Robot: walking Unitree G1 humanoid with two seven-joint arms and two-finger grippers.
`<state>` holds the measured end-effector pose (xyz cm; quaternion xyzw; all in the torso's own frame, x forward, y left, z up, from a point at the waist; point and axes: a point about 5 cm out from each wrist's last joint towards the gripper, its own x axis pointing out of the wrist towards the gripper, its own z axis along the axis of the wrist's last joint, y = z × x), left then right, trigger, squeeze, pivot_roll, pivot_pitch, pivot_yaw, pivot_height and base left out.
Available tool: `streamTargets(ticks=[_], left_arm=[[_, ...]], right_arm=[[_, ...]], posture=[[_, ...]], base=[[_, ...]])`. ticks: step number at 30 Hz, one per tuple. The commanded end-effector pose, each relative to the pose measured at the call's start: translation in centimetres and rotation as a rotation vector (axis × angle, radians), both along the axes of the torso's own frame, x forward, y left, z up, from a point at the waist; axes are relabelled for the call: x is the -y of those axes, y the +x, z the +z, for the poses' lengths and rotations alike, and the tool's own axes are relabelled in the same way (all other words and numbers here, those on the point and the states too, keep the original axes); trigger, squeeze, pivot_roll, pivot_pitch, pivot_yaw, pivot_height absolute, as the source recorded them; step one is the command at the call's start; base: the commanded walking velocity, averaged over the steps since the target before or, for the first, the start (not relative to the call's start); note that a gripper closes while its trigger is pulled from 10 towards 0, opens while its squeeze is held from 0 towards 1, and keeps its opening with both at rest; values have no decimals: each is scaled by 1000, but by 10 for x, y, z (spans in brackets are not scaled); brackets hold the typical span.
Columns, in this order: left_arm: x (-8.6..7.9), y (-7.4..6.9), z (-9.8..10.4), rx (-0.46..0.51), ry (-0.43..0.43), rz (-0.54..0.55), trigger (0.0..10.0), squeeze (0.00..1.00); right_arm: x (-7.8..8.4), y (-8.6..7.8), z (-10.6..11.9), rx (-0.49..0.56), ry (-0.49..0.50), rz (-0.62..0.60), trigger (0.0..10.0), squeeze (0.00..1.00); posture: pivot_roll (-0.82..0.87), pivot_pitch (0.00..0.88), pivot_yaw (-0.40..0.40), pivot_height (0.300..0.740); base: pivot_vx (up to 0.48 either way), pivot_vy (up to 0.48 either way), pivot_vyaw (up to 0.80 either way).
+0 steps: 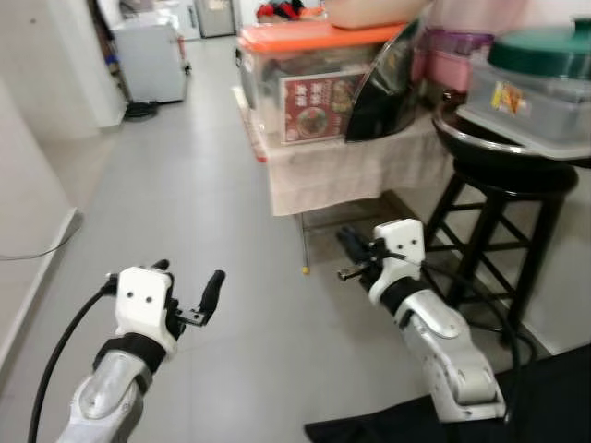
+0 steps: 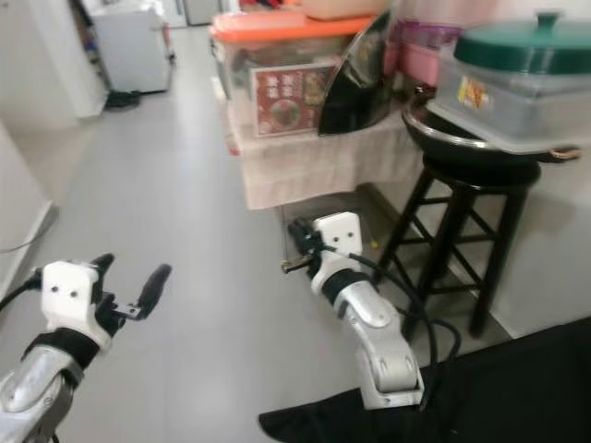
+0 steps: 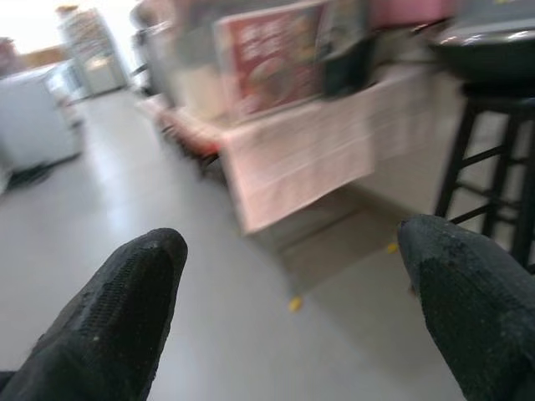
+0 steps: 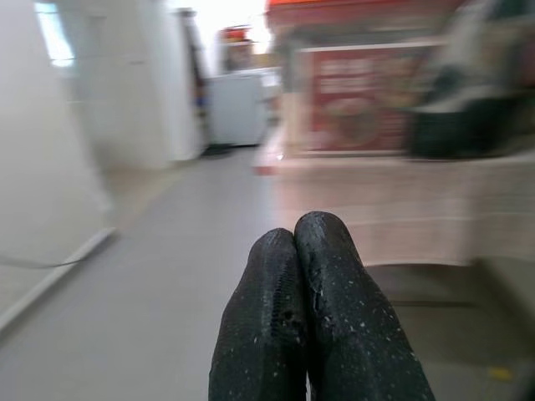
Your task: Building children table
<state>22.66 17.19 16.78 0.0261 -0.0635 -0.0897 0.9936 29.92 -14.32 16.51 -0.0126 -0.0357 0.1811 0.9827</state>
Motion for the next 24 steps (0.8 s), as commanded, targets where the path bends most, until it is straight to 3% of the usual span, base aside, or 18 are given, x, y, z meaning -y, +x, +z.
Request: streamTargets(ticks=[1, 24], left_arm=[[-3, -3, -4, -25, 10, 6, 10000, 0], [0, -4, -3, -25, 3, -35, 10000, 0]], right_arm=[[-2, -1, 2, 9, 5, 6, 10000, 0], [-3, 2, 3, 2, -3, -1, 10000, 0]], posture=[[-14, 0, 39, 740], [-9, 0, 38, 740]], base=[[0, 0, 0], [0, 0, 0]])
